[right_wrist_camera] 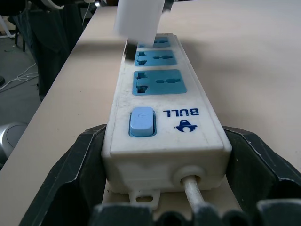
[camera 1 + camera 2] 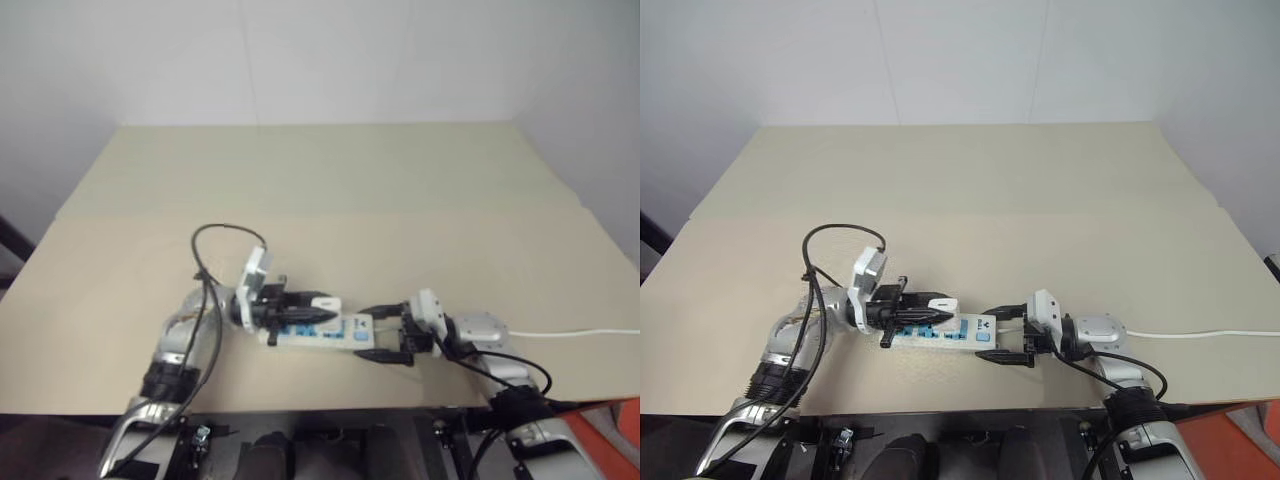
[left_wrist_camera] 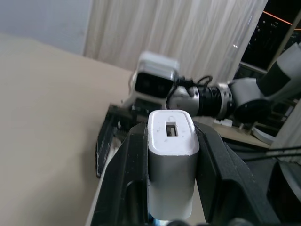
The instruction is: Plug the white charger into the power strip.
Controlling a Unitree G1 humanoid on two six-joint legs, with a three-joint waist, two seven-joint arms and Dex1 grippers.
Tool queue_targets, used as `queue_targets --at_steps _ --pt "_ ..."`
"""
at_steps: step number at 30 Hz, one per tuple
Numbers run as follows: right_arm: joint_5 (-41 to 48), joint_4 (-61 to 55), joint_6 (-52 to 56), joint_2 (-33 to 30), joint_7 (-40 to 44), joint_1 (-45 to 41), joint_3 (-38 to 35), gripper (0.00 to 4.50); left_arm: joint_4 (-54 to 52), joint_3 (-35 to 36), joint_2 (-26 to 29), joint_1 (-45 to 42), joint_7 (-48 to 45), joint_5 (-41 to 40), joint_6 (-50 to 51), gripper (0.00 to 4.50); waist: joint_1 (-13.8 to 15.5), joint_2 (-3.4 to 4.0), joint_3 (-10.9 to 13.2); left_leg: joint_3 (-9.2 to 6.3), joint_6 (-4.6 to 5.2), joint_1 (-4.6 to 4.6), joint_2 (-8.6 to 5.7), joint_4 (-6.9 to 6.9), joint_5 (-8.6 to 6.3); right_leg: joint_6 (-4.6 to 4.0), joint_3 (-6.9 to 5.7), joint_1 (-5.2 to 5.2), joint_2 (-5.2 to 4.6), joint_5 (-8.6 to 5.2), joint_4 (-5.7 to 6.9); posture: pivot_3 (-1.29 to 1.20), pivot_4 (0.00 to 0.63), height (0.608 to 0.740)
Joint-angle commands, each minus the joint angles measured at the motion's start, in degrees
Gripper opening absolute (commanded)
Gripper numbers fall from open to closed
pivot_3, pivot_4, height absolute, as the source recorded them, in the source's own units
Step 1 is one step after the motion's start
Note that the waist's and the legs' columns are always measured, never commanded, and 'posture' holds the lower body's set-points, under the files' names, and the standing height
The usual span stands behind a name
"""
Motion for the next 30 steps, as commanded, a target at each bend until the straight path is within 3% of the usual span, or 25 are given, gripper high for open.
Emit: queue_targets --at_steps 1,30 --pt "-2.52 1.99 0.47 0.02 -0.51 0.50 1.01 3.44 2.12 -1.16 -0.40 -2.00 -1.28 1.59 -3.16 1.00 0.03 -0.02 -0.02 0.00 0.00 0.00 0.00 0.00 0.00 0.00 0.00 0.00 0.00 0.00 0.00 0.00 0.150 0.740" --pt "-2.57 1.31 0.68 0.07 -1.03 0.60 1.12 3.44 12.31 -2.47 -1.52 -5.97 -8.62 4.46 -11.46 1.00 -0.27 -0.04 -0.04 -0.02 0.00 0.03 0.04 -0.09 0.00 0.02 -0.01 0.04 0.03 0.01 -0.11 0.00 0.150 0.740"
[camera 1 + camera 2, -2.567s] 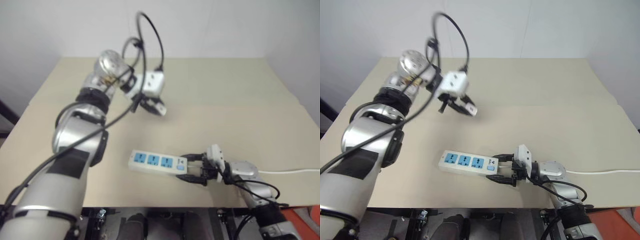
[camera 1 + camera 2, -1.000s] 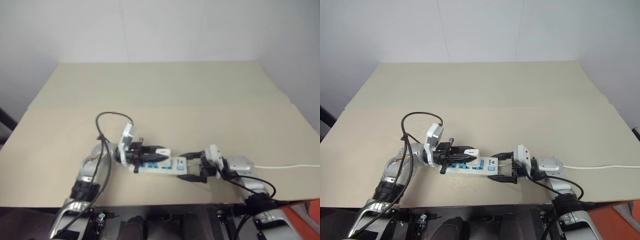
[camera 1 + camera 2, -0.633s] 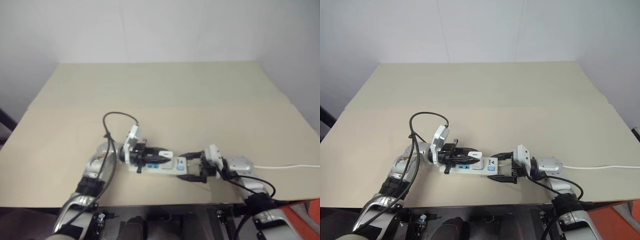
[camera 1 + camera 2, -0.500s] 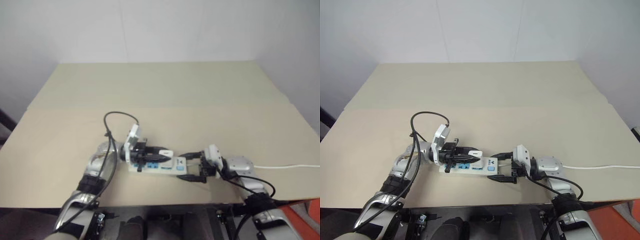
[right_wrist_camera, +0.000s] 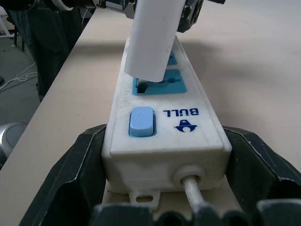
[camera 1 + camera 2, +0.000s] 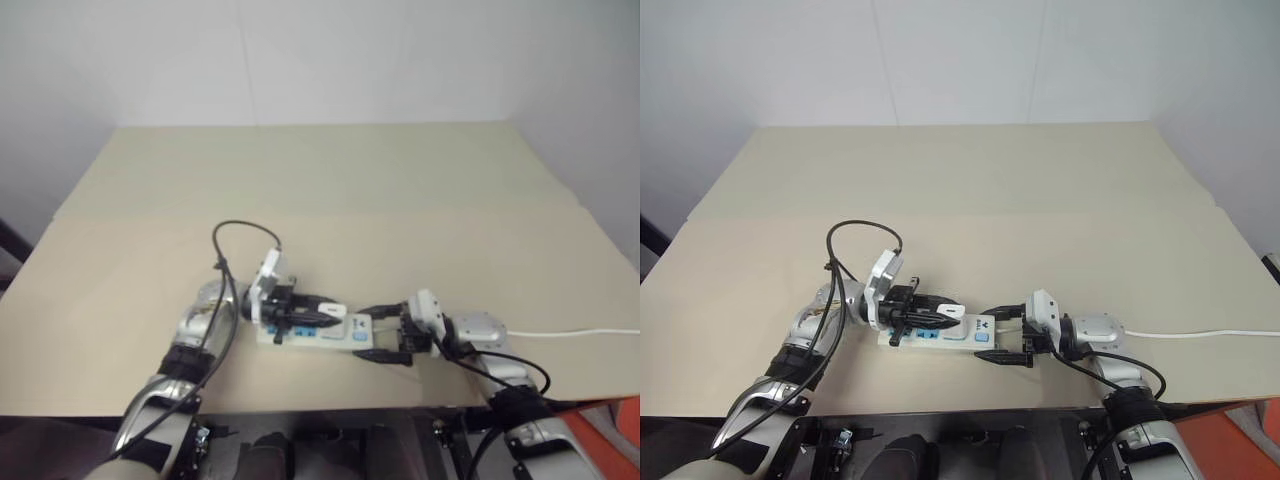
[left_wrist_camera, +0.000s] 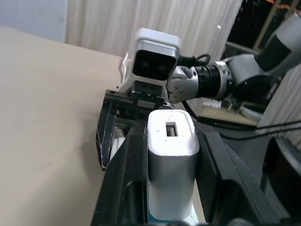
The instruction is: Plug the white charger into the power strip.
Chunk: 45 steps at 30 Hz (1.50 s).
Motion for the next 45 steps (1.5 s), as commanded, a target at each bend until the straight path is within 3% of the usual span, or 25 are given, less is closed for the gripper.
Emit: queue_targets --at_steps 1,9,16,45 --pt "-2.42 1.39 0.81 -0.13 -0.85 0.66 0.85 3.44 1.07 -0.42 0.19 0.28 -1.72 0.97 -1.81 1.00 -0.03 0.00 0.00 0.00 0.00 0.00 0.00 -0.01 0.00 0.00 0.00 0.00 0.00 0.00 0.00 0.00 0.150 0.740" --pt "-2.52 1.04 1.16 -0.28 -1.10 0.80 0.70 3.44 4.81 -1.36 0.23 0.96 -0.26 4.07 -4.91 1.00 0.01 -0.01 -0.01 -0.01 0.00 0.07 0.02 -0.02 0.00 0.00 0.00 0.10 0.01 0.00 -0.01 0.00 0.150 0.740" --pt "-2.70 0.71 1.05 -0.36 -1.14 1.26 0.66 3.44 5.84 -1.25 0.38 3.02 0.97 4.57 -6.93 1.00 0.09 0.00 -0.05 -0.01 0.01 0.77 0.08 -0.45 0.00 0.10 -0.02 0.83 0.06 0.01 -0.58 0.00 0.150 0.740" --pt "-2.96 0.91 0.52 -0.42 -2.03 1.40 1.32 3.44 4.88 -2.74 2.73 6.23 2.12 5.36 -5.84 1.00 0.35 0.09 -0.43 0.07 -0.01 0.85 0.83 -0.80 0.00 -0.24 0.02 0.82 0.79 0.22 -0.95 0.00 0.150 0.740"
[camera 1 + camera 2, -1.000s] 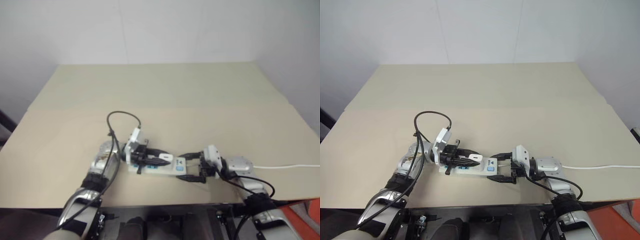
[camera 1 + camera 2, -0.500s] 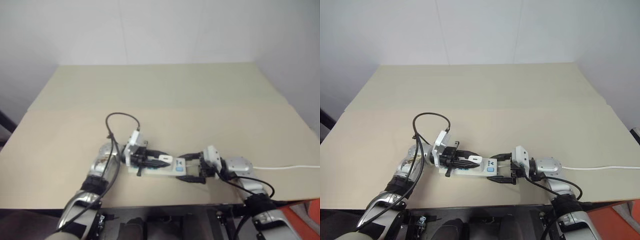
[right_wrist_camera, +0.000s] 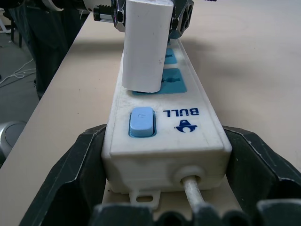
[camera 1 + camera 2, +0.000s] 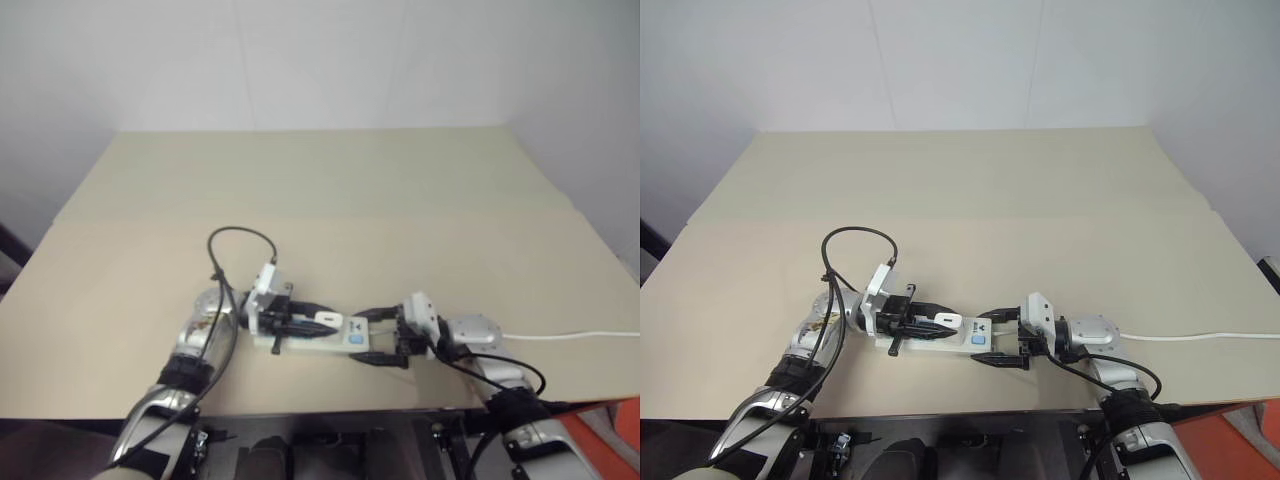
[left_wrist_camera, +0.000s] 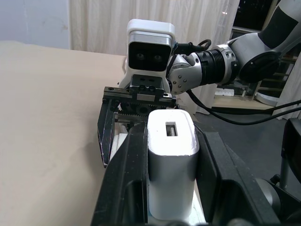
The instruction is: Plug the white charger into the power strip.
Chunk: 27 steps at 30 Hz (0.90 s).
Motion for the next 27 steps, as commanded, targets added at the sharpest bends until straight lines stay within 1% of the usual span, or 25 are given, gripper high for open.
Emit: queue_targets --at_steps 1,3,5,7,10,12,19,21,24,26,27 --pt "-1.88 1.14 0.46 -0.77 -0.45 1.02 0.12 3.44 3.03 -1.55 2.61 2.49 1.07 3.69 3.42 1.00 0.00 0.02 -0.02 0.00 0.00 0.00 0.00 0.00 0.00 0.00 0.00 0.00 0.00 0.00 0.00 0.00 0.150 0.740" --pt "-1.89 1.13 0.50 -0.77 -0.46 1.03 0.11 3.44 2.85 -1.12 2.46 2.47 0.93 3.02 3.85 1.73 -0.01 0.07 -0.05 0.00 0.00 0.00 0.00 -0.01 0.00 0.00 0.00 0.00 0.01 0.00 0.00 0.00 0.150 0.740" --pt "-1.91 1.13 0.54 -0.74 -0.49 1.02 0.08 3.44 2.59 -0.68 2.35 2.49 0.35 2.38 3.70 2.25 -0.05 0.36 -0.23 0.02 0.00 0.00 -0.01 -0.03 0.00 0.01 0.01 -0.01 0.01 -0.01 -0.01 0.00 0.150 0.740" --pt "-1.94 1.15 0.57 -0.69 -0.52 1.02 0.05 3.44 2.29 -0.26 2.20 2.63 0.33 2.13 3.20 2.91 0.02 0.55 -0.34 0.04 0.00 0.00 -0.01 -0.07 0.00 0.03 0.03 -0.01 0.01 -0.02 -0.04 0.00 0.150 0.740" --pt "-1.95 1.09 0.56 -0.73 -0.49 1.11 -0.06 3.44 1.60 -0.32 2.53 2.72 -0.48 2.45 3.07 3.90 0.11 0.58 -0.36 0.04 0.00 0.01 0.00 -0.07 0.00 0.04 0.02 -0.01 0.02 -0.03 -0.03 0.00 0.150 0.740" --pt "-2.01 1.13 0.55 -0.73 -0.52 1.11 -0.08 3.44 0.96 0.05 2.79 2.77 -1.10 2.10 3.12 4.47 0.10 0.57 -0.36 0.04 0.00 0.01 0.00 -0.06 0.00 0.05 0.02 -0.01 0.02 -0.04 -0.05 0.00 0.150 0.740" --pt "-1.91 1.20 0.75 -0.76 -0.30 0.99 -0.08 3.44 -2.01 1.61 5.91 2.00 -2.95 1.13 3.42 4.47 0.05 0.53 -0.34 0.05 0.00 -0.02 0.02 -0.09 0.00 0.04 0.02 -0.04 0.02 -0.03 -0.08 0.00 0.150 0.740" --pt "-2.03 0.99 1.01 -0.75 -0.86 1.04 -0.18 3.44 -3.51 3.38 6.47 2.34 -2.26 0.11 1.76 4.47 0.04 0.51 -0.32 0.04 0.00 -0.02 0.02 -0.09 0.00 0.04 0.02 -0.05 0.02 -0.04 -0.08 0.00 0.150 0.740" --pt "-1.27 0.83 2.73 -0.35 -2.00 0.73 -0.95 3.44 -6.39 5.75 8.44 2.13 -2.97 -2.73 3.95 4.47 0.03 0.32 -0.16 0.04 0.00 -0.06 0.06 -0.10 0.00 0.03 0.02 -0.10 0.02 -0.03 -0.08 0.00 0.150 0.740" --pt "-0.87 0.88 1.93 -0.44 -1.46 0.58 -1.33 4.20 -8.16 7.57 9.93 2.07 -2.74 -4.04 4.71 4.50 0.03 0.13 0.06 0.02 0.00 -0.08 0.08 -0.10 0.00 -0.05 0.02 -0.14 0.06 0.02 -0.08 0.00 0.150 0.740" --pt "-0.80 0.87 1.55 -0.55 -1.26 0.57 -1.46 4.43 -8.74 8.54 10.59 1.98 -2.59 -4.70 4.96 4.50 0.03 0.05 0.14 0.02 0.00 -0.10 0.09 -0.10 0.00 -0.06 0.01 -0.16 0.06 0.02 -0.08 0.00 0.150 0.740"
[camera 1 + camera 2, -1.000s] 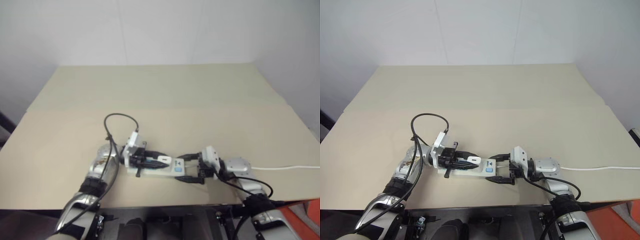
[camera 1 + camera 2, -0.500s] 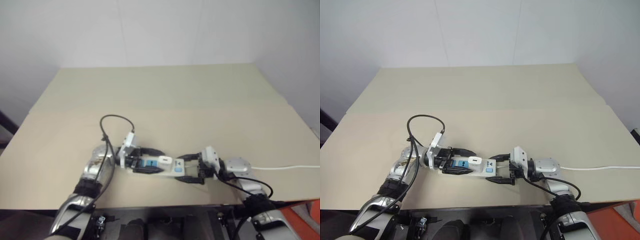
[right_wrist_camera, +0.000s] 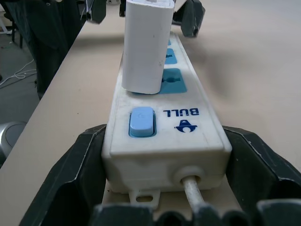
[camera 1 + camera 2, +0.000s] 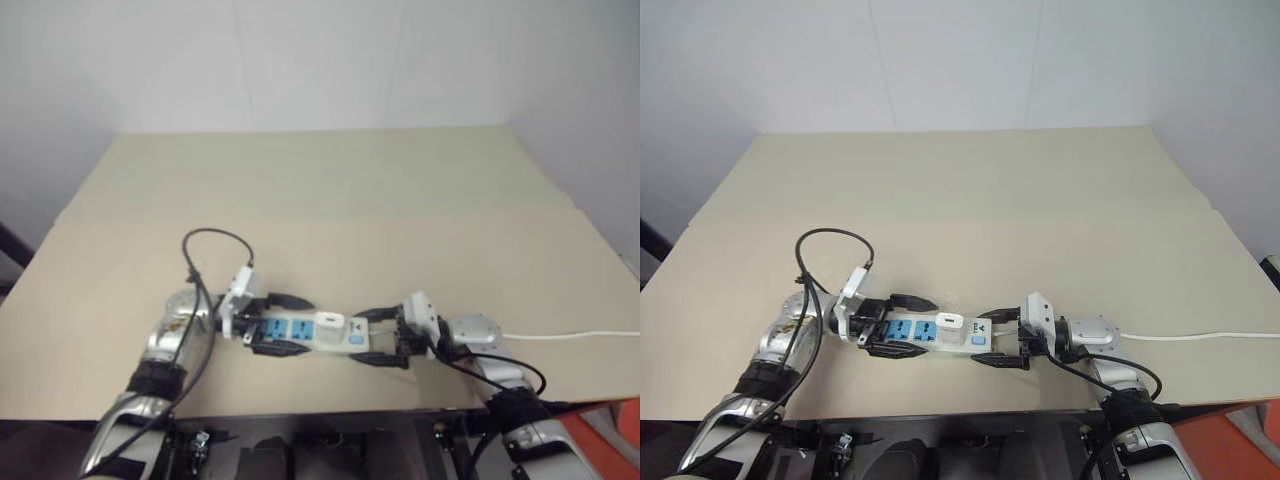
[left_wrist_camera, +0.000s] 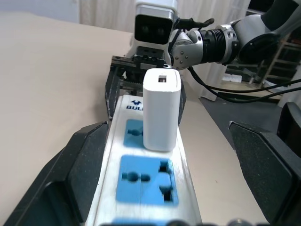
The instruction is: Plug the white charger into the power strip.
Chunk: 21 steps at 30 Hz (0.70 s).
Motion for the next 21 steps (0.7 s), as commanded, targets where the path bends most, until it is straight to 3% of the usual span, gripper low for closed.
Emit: queue_targets --at_steps 1,8,17,21 --pt "-0.68 1.25 -0.01 -0.62 -0.99 0.52 -1.32 4.48 -4.08 4.80 2.60 -0.60 0.42 -3.58 1.39 4.50 0.01 -0.15 0.15 0.00 0.00 -0.01 0.01 0.00 0.00 0.00 0.00 -0.01 0.00 0.00 -0.02 0.00 0.150 0.740" --pt "2.66 -3.23 -0.93 -4.12 1.96 2.31 -4.53 4.48 -3.95 11.14 9.56 0.14 0.85 -4.70 2.12 4.50 0.40 -0.22 0.37 0.00 -0.16 -0.11 0.02 -0.14 -0.10 -0.03 -0.05 -0.05 0.00 0.02 -0.34 0.00 0.150 0.740" --pt "7.97 -13.74 -0.88 -17.73 6.43 8.96 -13.87 4.48 -3.32 15.45 19.01 8.27 -0.66 -2.94 -0.79 4.50 1.25 -0.13 0.42 0.13 -0.31 -1.93 -0.05 -0.07 -0.14 -0.06 -0.10 -1.97 0.00 0.05 -0.35 0.00 0.150 0.740" --pt "9.30 -16.06 -0.33 -20.27 6.68 11.17 -16.53 4.48 -4.78 15.99 19.38 9.41 0.19 -3.61 -0.56 4.50 1.35 -0.14 0.43 0.16 -0.25 -1.96 -0.03 -0.07 -0.18 -0.07 -0.16 -1.92 0.00 0.05 -0.47 0.00 0.150 0.740"
